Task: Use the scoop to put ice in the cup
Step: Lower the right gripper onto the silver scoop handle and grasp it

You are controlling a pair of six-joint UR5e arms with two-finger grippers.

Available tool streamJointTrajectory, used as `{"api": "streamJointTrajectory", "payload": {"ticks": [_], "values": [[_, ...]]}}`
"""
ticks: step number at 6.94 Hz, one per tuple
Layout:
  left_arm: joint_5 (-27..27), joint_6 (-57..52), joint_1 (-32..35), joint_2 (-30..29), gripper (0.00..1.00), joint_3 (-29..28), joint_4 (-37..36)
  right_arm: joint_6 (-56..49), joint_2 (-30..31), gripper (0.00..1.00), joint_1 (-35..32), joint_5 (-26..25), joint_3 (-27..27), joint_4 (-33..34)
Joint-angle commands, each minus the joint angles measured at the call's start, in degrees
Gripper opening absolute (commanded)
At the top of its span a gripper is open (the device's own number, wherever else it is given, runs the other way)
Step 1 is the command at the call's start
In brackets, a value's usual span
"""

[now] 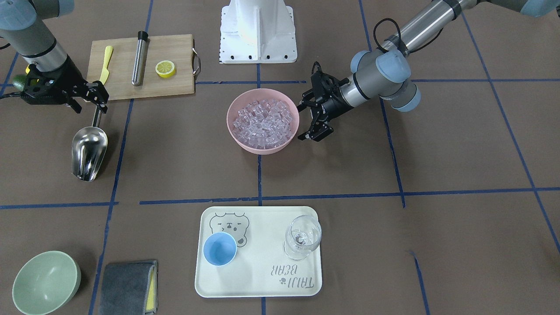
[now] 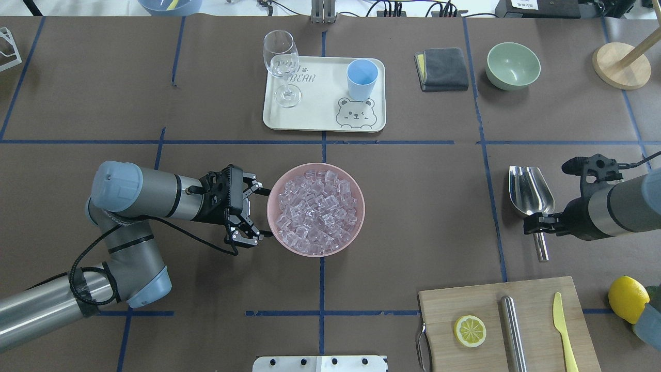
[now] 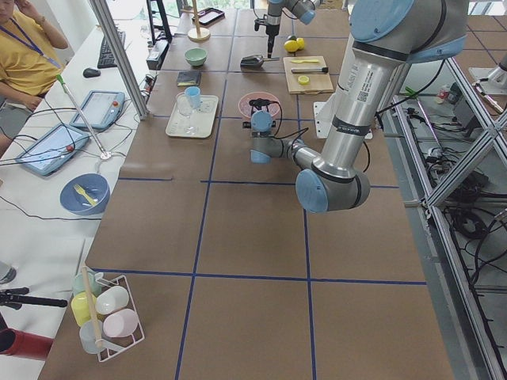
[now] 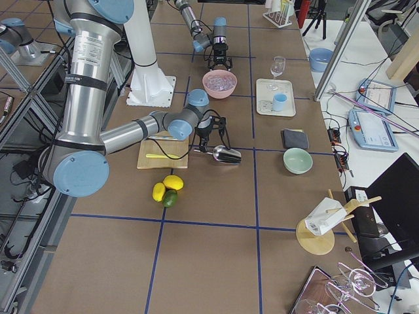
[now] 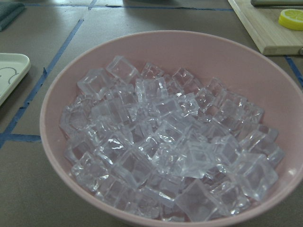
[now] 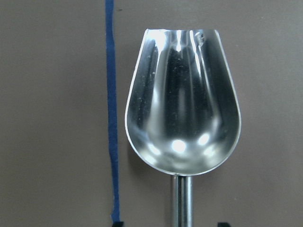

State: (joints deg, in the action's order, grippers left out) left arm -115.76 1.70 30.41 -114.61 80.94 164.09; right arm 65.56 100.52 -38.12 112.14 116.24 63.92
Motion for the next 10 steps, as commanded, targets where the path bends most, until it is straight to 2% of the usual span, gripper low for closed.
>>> {"api": "streamJointTrajectory", "payload": {"ticks": [1, 2, 4, 10], "values": [[0.0, 0.0, -0.1, 0.0, 1.0, 0.0, 0.1, -0.3, -0.6, 0.64, 2.3, -0.2, -1.6, 0.2], [0.0, -0.1, -0.2, 0.0, 1.0, 0.0, 0.1, -0.7, -0.2, 0.51, 2.4, 0.1, -1.6, 0.2], [0.0, -0.2, -0.2, 0.0, 1.0, 0.0, 0.1, -0.9, 0.1, 0.0, 2.5, 0.8, -1.6, 0.5], [0.0, 0.0, -0.4, 0.0, 1.0, 0.0, 0.2, -1.2, -0.1, 0.0, 4.2, 0.4, -0.6, 2.3]]}}
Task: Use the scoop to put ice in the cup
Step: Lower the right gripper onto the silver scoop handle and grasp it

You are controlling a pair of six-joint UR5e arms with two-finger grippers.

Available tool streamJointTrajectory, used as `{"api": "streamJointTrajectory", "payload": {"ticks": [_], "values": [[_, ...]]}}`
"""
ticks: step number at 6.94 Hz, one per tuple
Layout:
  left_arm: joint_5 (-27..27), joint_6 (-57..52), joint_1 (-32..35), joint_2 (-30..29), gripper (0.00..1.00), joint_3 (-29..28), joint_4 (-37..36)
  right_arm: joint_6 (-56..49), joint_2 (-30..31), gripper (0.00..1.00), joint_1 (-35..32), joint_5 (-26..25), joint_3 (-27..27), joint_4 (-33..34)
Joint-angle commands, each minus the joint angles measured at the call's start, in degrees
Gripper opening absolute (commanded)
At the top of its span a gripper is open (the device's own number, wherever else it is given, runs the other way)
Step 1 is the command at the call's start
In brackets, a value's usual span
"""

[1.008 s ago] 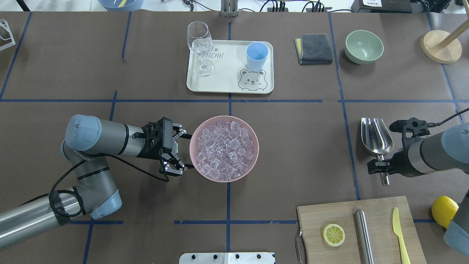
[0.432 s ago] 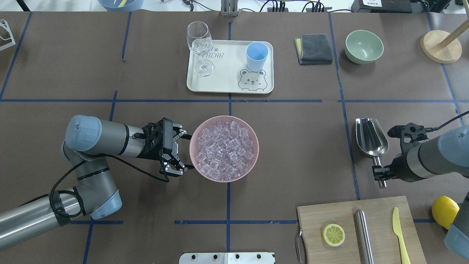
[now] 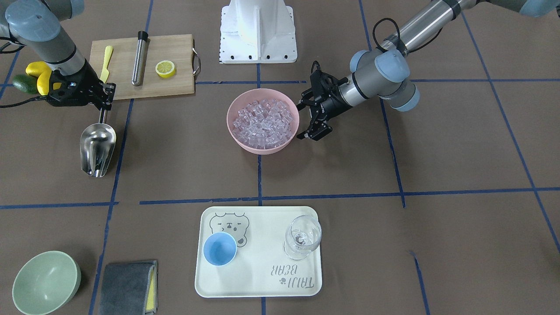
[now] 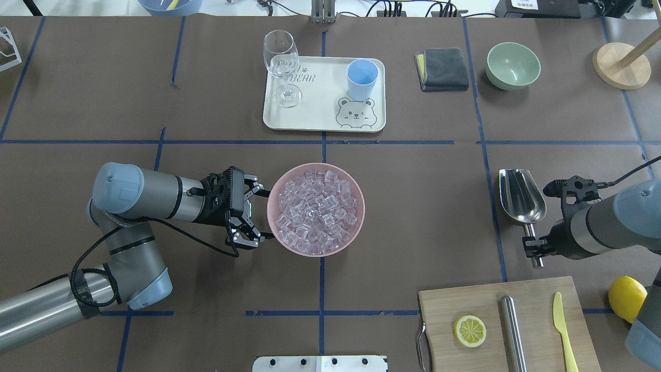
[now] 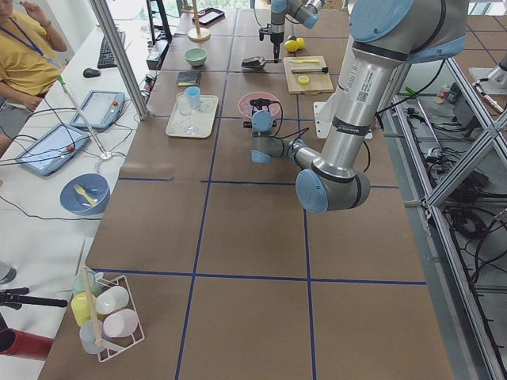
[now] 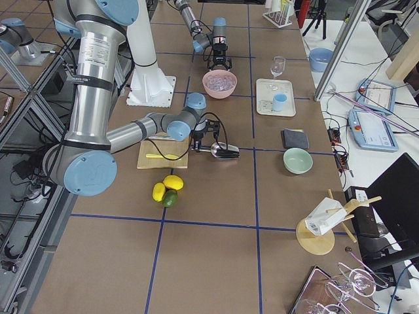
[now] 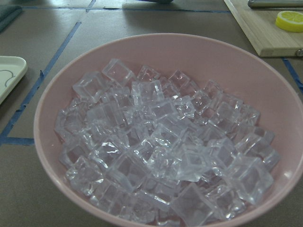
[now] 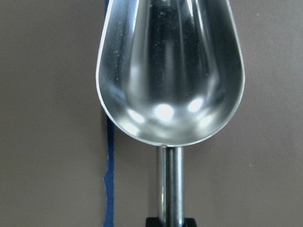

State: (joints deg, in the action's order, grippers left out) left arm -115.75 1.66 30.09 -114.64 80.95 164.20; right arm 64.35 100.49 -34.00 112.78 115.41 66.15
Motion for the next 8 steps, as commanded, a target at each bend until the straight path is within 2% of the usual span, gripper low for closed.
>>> {"api": "streamJointTrajectory", "payload": {"ticks": [1, 2, 3, 4, 5, 6, 7, 8], "values": [[0.0, 0.0, 0.0, 0.0, 1.0, 0.0, 0.1, 0.0, 0.0, 0.34, 0.2, -0.5, 0.1, 0.0], [0.0, 0.0, 0.0, 0.0, 1.0, 0.0, 0.1, 0.0, 0.0, 0.54, 0.9, -0.6, -0.2, 0.0], [0.0, 0.0, 0.0, 0.0, 1.0, 0.0, 0.1, 0.0, 0.0, 0.59, 1.2, -0.6, -0.4, 0.0], [0.0, 0.0, 0.0, 0.0, 1.0, 0.0, 0.1, 0.0, -0.1, 0.58, 1.6, -0.7, -0.6, 0.1], [0.0, 0.0, 0.0, 0.0, 1.0, 0.0, 0.1, 0.0, -0.1, 0.51, 1.8, -0.7, -0.9, 0.2], [0.0, 0.0, 0.0, 0.0, 1.0, 0.0, 0.1, 0.0, -0.1, 0.2, 1.7, -0.7, -0.9, 0.2], [0.0, 0.0, 0.0, 0.0, 1.0, 0.1, 0.1, -1.0, -0.1, 0.0, 1.1, -0.8, -0.6, 0.2], [0.0, 0.0, 0.0, 0.0, 1.0, 0.1, 0.2, -3.2, 0.0, 0.0, 0.1, -1.2, -0.4, 0.2]]}}
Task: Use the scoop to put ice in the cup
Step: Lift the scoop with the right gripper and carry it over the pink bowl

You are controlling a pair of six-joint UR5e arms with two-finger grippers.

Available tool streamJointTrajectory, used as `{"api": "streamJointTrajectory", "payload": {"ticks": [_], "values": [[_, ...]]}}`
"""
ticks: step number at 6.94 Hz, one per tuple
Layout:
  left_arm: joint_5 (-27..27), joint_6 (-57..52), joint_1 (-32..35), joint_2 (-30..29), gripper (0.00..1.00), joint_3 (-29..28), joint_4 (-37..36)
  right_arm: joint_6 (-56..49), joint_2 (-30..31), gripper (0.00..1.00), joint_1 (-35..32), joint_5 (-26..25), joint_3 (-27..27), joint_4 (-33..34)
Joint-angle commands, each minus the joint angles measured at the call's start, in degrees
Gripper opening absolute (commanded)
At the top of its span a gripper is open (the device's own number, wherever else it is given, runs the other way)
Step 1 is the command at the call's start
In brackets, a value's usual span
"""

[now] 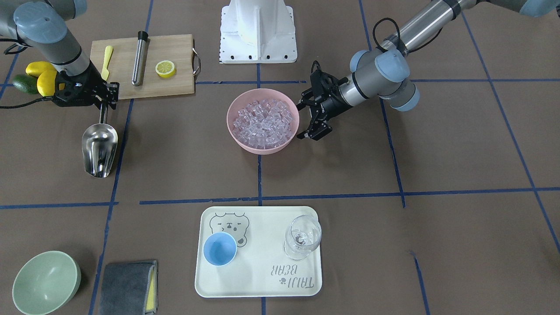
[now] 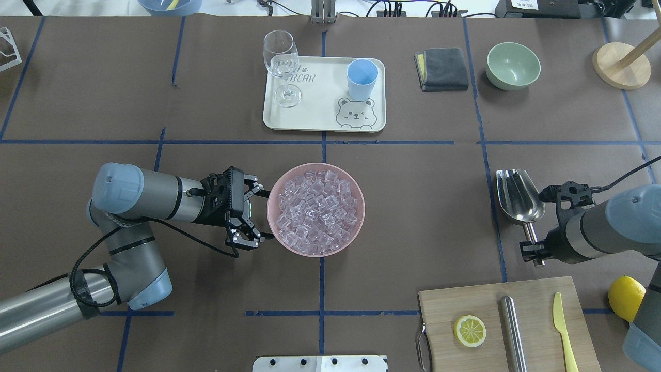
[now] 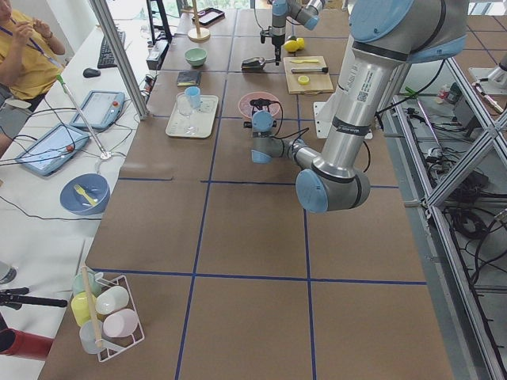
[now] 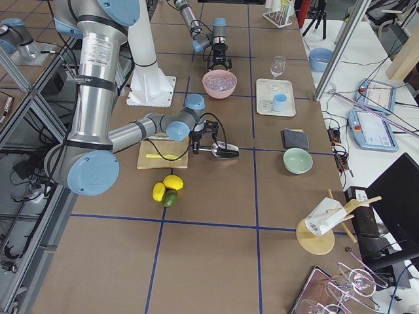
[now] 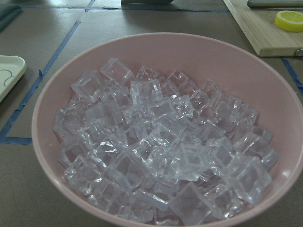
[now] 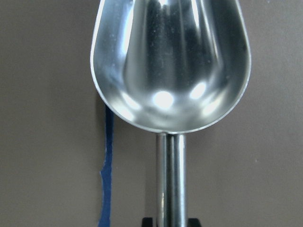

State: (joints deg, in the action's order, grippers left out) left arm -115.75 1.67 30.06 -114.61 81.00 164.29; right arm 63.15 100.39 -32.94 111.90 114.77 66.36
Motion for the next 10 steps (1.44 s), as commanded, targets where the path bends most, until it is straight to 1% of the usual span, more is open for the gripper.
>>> {"api": "streamJointTrajectory", "payload": {"ticks": [1, 2, 3, 4, 7, 8, 9, 10], "values": [[0.0, 0.1, 0.0, -0.1, 1.0, 0.0, 0.1, -2.9, 0.1, 0.0, -0.8, -2.8, 0.4, 0.0], [0.0, 0.1, 0.0, -0.1, 1.0, 0.1, 0.1, -6.9, 0.0, 0.0, -0.4, -3.3, 0.2, 0.2], [0.0, 0.1, 0.0, 0.0, 1.0, 0.1, 0.1, -15.3, -0.4, 0.0, -1.3, -5.4, 1.3, 0.2], [0.0, 0.1, 0.0, 0.0, 1.0, 0.1, 0.1, -18.9, -0.7, 0.0, -1.2, -8.9, 2.0, 0.1], [0.0, 0.0, 0.0, 0.1, 1.0, 0.0, 0.1, -19.9, -3.6, 0.0, -0.6, -9.4, 3.6, 0.0], [0.0, 0.1, 0.0, 0.1, 1.0, 0.0, 0.1, -21.7, -3.4, 0.0, 1.4, -9.4, 5.2, 0.3], [0.0, 0.1, 0.0, 0.2, 1.0, 0.0, 0.2, -31.3, -3.2, 0.0, 2.4, -9.4, 8.0, 7.6], [0.0, 0.1, -0.1, 0.3, 1.0, 0.0, 0.2, -39.4, -6.3, 0.0, 1.7, -8.7, 11.8, 17.5]]}}
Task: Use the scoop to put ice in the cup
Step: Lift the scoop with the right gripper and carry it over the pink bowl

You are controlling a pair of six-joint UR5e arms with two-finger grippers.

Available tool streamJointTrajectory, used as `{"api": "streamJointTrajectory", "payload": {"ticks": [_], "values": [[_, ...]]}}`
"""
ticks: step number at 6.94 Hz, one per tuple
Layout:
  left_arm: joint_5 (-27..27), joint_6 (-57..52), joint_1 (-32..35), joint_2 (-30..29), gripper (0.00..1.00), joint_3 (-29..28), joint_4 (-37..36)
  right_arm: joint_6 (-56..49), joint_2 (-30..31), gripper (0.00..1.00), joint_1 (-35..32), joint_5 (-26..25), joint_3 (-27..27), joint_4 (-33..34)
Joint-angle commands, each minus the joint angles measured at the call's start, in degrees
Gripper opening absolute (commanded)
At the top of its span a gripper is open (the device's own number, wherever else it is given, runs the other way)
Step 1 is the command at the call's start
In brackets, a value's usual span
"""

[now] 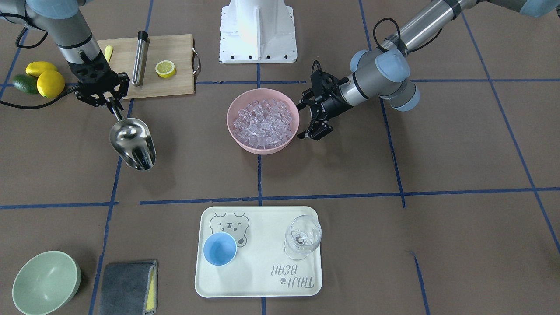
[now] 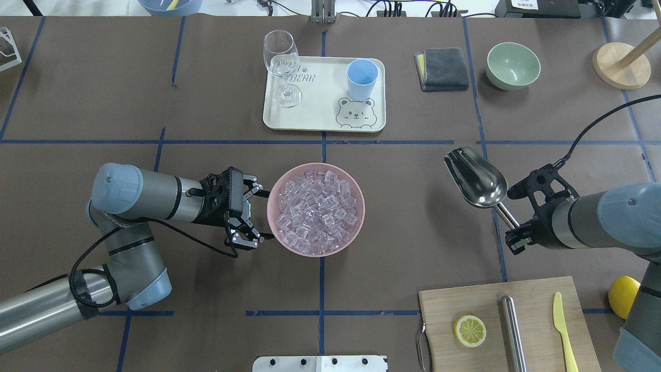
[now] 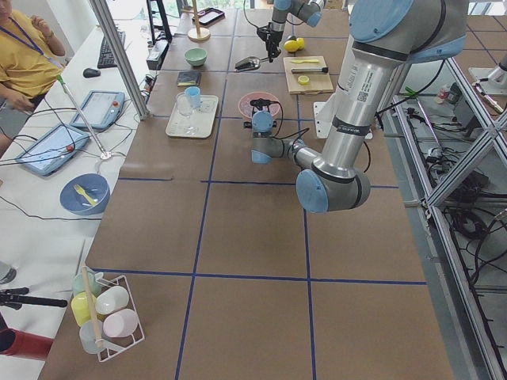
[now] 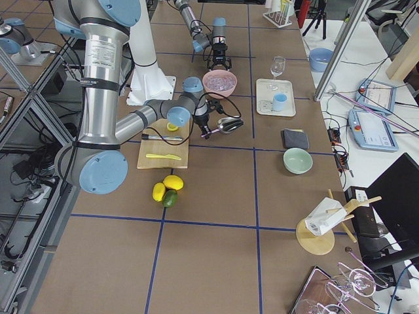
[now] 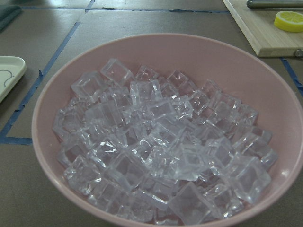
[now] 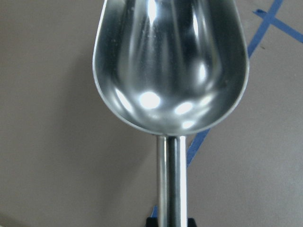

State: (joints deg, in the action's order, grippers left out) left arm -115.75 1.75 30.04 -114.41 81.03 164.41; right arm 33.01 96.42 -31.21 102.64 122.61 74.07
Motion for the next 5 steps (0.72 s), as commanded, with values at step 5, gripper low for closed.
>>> {"api": "streamJointTrajectory", "payload": {"ticks": [5], "values": [[-0.1, 0.1, -0.2, 0.2, 1.0, 0.1, 0.1, -13.7, -41.8, 0.0, 4.2, 0.3, 6.9, 64.7]]}}
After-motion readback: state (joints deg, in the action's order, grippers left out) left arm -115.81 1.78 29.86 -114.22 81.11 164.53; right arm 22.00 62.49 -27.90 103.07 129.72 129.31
